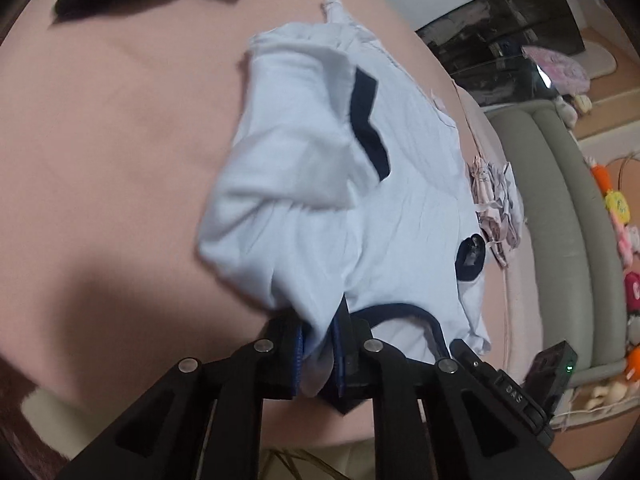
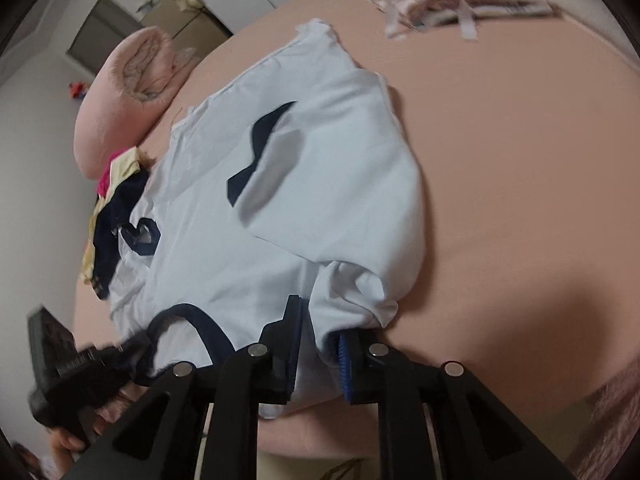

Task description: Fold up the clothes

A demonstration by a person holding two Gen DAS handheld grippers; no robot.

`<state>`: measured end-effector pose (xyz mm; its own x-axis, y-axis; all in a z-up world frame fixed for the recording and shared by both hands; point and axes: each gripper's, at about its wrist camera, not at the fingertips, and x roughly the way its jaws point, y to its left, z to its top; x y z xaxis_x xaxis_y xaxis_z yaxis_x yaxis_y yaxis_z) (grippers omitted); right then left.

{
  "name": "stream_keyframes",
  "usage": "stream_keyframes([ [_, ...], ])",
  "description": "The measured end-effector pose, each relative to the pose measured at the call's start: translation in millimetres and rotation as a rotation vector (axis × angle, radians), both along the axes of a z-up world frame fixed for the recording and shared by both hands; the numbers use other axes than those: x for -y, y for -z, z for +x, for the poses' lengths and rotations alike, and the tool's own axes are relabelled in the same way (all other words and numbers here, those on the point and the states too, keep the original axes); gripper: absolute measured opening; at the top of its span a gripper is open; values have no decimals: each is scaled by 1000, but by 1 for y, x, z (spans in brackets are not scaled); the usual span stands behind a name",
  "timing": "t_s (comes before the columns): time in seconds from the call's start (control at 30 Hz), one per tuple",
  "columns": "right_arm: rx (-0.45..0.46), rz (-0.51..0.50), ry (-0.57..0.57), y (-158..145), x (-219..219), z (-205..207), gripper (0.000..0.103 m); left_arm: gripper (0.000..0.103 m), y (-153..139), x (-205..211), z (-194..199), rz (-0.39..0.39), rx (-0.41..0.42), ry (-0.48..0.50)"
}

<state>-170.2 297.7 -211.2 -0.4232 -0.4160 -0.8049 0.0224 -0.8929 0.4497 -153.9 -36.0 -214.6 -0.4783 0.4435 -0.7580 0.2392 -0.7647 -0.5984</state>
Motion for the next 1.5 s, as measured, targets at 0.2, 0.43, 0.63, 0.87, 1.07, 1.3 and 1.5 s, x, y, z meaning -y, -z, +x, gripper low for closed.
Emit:
stream_keyframes([
  [0.2,-22,81,-93,-24,6,18,3,5,-23,-10,13,-83,-11,84],
  [0.43,92,75,-104,-7,-4,34,3,7,-1,2,30,-18,67,65],
  [0.63,127,117,-50,-26,-20,44,23,38,-35,11,46,-57,158,94],
  [0.87,-65,216,79,-104,-68,49,26,51,-112,43,16,-256,-168,114],
  [1.07,-122,261,-143,-97,-24,-103,26,51,-69,63,-139,-329,-127,144],
  [1.3,3,326,-237,-53,20,-255,26,51,-29,94,-271,-340,-84,93],
  [1.5,22,339,-200,-26,20,-303,26,3,-7,92,-325,-245,-62,171],
])
